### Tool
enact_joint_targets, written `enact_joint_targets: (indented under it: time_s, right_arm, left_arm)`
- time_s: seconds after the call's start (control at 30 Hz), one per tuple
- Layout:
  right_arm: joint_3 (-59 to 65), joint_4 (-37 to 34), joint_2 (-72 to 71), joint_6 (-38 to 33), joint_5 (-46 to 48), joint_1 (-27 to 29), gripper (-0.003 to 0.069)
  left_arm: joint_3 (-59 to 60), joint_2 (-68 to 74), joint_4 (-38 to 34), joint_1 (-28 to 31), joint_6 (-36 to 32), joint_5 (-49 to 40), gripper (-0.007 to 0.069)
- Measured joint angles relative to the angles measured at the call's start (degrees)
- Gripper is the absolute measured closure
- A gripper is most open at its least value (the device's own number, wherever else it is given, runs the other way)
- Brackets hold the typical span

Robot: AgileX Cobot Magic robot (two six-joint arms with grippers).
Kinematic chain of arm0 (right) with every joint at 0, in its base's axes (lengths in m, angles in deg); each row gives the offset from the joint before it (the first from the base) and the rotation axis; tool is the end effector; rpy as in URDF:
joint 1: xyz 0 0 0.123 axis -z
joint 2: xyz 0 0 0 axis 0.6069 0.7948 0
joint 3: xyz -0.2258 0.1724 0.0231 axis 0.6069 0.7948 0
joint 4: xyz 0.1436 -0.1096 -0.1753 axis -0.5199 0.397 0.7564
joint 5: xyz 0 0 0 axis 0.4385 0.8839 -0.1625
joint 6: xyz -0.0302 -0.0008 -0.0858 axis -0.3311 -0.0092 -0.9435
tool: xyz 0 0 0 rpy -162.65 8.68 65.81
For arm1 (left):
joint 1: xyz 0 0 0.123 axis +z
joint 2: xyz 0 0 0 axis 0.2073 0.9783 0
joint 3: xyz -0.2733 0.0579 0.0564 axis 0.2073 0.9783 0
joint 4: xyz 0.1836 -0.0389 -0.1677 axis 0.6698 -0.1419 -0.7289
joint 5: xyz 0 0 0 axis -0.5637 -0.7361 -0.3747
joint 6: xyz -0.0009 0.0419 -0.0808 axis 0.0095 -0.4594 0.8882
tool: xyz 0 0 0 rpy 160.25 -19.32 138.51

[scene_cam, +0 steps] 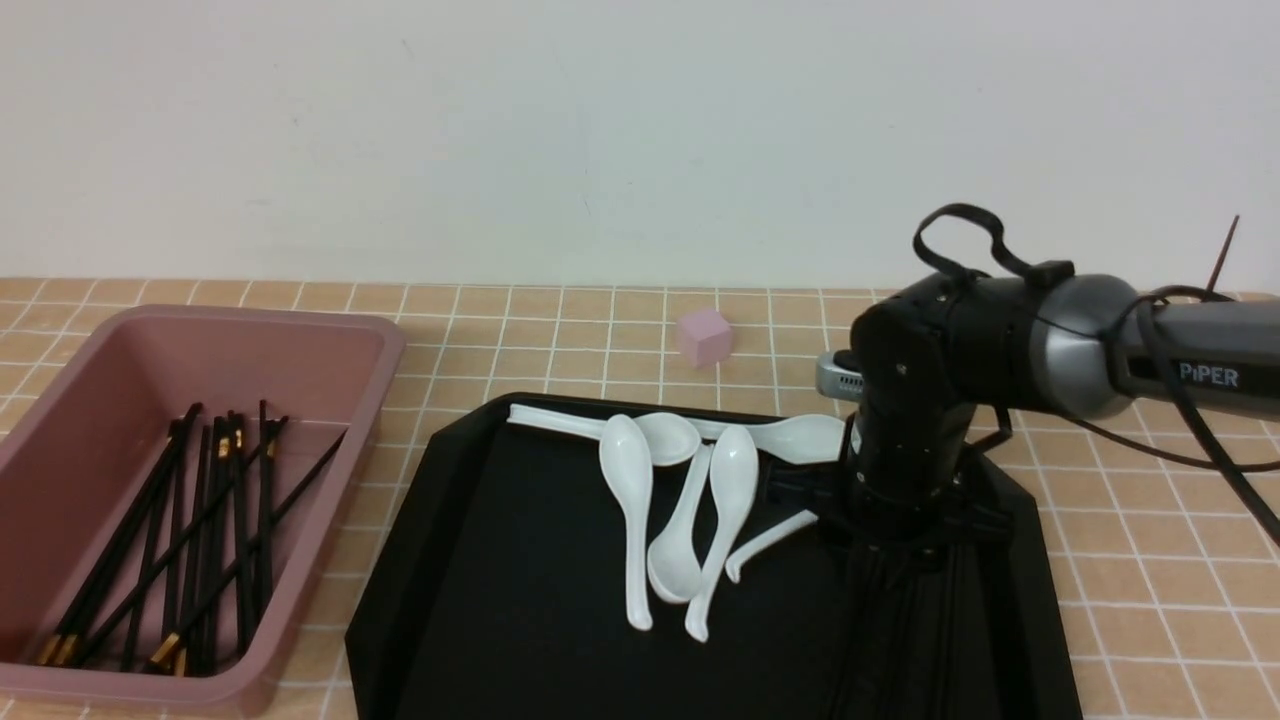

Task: On brown tablecloth take chopsticks from black tray and put them in box.
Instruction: 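Move the gripper over the chopsticks on the black tray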

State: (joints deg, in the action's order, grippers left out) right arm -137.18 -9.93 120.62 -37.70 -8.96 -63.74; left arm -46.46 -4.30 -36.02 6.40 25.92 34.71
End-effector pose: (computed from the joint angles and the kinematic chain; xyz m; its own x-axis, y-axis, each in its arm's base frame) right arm 0.3630 0.1742 0.1496 -0.9205 0.3591 -0.1541 0.3503 0.9330 0.0820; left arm 0.0528 -0.0067 0.1722 -0.2980 -0.2795 -0.9127 0.0227 0.9538 -0.2995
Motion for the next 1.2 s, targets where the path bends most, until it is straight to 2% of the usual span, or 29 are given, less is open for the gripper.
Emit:
enact_joint_targets:
  time_s: [0.43, 0.67, 0.87, 1.1, 1.2]
  right_arm:
    - [-7.5, 3.9, 4.2, 2.3, 3.5, 0.7, 0.0379]
    - [-11.8, 4.0, 6.8, -0.9, 8.8, 0.7, 0.0379]
    - [-12.1, 4.0, 7.1, -2.2, 9.3, 0.7, 0.0387]
    - [-12.4, 3.5, 7.2, -2.7, 9.1, 0.6, 0.0519]
    - [-12.4, 4.4, 7.2, -2.8, 9.4, 0.1, 0.0521]
  left_arm:
    - [0.0, 0.0, 0.0, 0.0, 0.0, 0.0, 0.0386]
    - [0.0, 0.0, 0.0, 0.0, 0.0, 0.0, 0.0386]
    - [0.0, 0.0, 0.0, 0.0, 0.0, 0.0, 0.0386]
    - [0.0, 0.0, 0.0, 0.0, 0.0, 0.0, 0.0386]
    - [0.0, 0.0, 0.0, 0.0, 0.0, 0.0, 0.0386]
